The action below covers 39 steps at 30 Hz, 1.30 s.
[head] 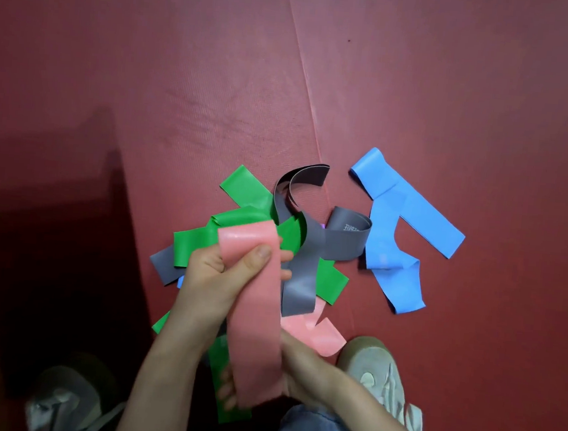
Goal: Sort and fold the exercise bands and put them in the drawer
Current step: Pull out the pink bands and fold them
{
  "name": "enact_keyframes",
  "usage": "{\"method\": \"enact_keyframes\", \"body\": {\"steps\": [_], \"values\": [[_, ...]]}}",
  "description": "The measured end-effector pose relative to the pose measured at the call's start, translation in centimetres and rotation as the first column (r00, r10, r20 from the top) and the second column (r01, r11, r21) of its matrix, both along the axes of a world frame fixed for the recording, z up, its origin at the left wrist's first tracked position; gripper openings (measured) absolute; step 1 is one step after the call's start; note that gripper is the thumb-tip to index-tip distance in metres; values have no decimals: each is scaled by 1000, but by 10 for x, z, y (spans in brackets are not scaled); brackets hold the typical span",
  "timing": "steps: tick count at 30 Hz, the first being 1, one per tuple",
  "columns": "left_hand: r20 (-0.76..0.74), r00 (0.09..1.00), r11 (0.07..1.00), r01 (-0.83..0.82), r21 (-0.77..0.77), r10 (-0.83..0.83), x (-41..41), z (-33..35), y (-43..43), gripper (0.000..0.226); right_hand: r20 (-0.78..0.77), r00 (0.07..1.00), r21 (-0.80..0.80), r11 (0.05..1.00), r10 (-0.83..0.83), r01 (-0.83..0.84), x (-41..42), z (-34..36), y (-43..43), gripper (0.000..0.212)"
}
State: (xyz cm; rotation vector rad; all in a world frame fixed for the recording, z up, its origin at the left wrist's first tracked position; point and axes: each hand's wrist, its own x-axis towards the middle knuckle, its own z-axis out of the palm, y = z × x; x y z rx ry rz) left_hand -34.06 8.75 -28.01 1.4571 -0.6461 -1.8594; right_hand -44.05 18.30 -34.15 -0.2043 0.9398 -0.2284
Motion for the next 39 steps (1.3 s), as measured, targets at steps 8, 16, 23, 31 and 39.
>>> {"method": "enact_keyframes", "body": {"steps": [8,16,23,31,39], "values": [[131,988,988,65,143,-83,-5,-41,35,26,-737,676,-377,816,24,-439,-4,-20,10,34],[128,990,991,50,121,-66,-8,-45,30,18,-893,443,-290,850,-76,-439,-63,-31,10,21],[113,989,991,88,105,-100,-12,-44,32,18,-942,62,54,331,330,-942,-80,-30,19,58],[111,989,992,91,91,-101,-15,-45,33,19,-951,277,-302,590,-135,-749,-76,-30,35,21],[193,980,999,44,-21,-39,-15,-44,30,14,-713,602,-678,571,-359,-463,-62,10,-17,15]]}}
